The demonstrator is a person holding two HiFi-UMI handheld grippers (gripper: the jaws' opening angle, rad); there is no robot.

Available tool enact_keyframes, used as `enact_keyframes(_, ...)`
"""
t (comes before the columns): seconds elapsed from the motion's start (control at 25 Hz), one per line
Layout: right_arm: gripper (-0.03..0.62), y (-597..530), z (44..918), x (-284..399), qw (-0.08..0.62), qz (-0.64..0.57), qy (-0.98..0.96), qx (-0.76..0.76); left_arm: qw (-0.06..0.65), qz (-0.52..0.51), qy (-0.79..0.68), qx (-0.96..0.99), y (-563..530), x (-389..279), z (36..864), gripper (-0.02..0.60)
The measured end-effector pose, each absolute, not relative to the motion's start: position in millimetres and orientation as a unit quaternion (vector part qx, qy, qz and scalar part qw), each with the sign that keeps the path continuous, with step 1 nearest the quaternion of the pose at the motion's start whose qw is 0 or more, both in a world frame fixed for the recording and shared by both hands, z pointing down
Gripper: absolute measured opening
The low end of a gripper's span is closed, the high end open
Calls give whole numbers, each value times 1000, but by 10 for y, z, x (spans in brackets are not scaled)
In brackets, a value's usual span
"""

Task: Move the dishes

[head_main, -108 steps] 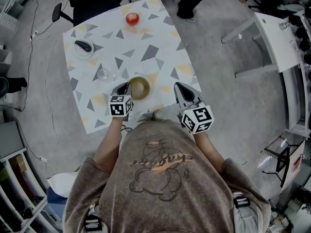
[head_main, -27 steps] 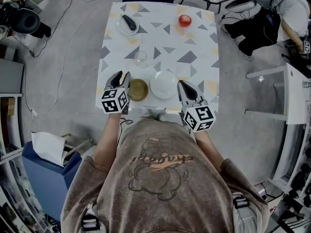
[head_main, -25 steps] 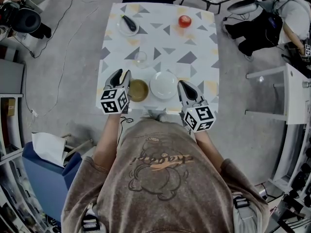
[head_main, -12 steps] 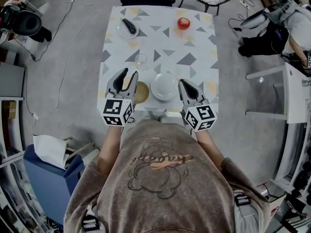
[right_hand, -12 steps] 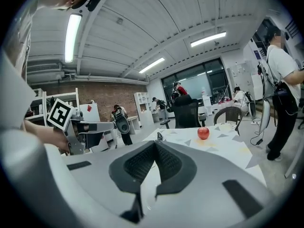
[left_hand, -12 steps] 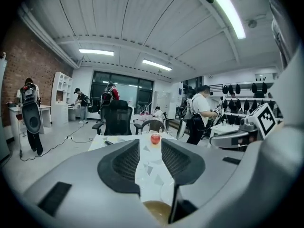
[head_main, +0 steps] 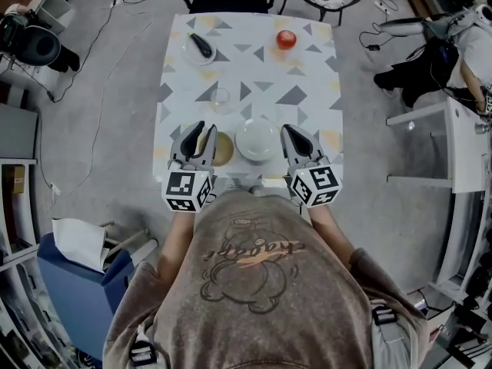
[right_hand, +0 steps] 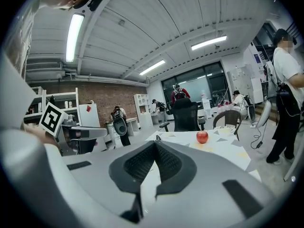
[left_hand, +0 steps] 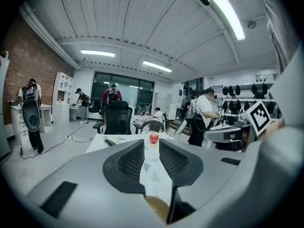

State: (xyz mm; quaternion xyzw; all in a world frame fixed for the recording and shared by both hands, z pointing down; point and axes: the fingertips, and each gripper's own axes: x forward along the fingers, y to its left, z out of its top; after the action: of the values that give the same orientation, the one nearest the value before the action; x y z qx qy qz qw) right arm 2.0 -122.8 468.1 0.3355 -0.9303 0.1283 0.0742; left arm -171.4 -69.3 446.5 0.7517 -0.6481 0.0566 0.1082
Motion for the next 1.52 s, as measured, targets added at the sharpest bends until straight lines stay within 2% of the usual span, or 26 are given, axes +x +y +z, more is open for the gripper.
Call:
enact_keyframes(0.2, -3, -1209, 4713, 31, 74, 124, -931, 336, 109, 55, -647, 753, -651, -1709, 4545, 48)
enact_keyframes(0.36, -3, -1189, 4731, 28, 75, 115, -933, 334, 119, 55, -641, 756, -628, -1677, 4662, 32)
enact_keyframes(0.76, -3, -1129, 4818, 32, 78, 103, -934, 335, 145, 43, -648, 746, -572, -1752, 4880, 28)
enact_keyframes(1.52, -5, -1082, 4676, 45, 62, 99, -933, 341, 133, 22, -649, 748, -558, -1800, 4694, 28)
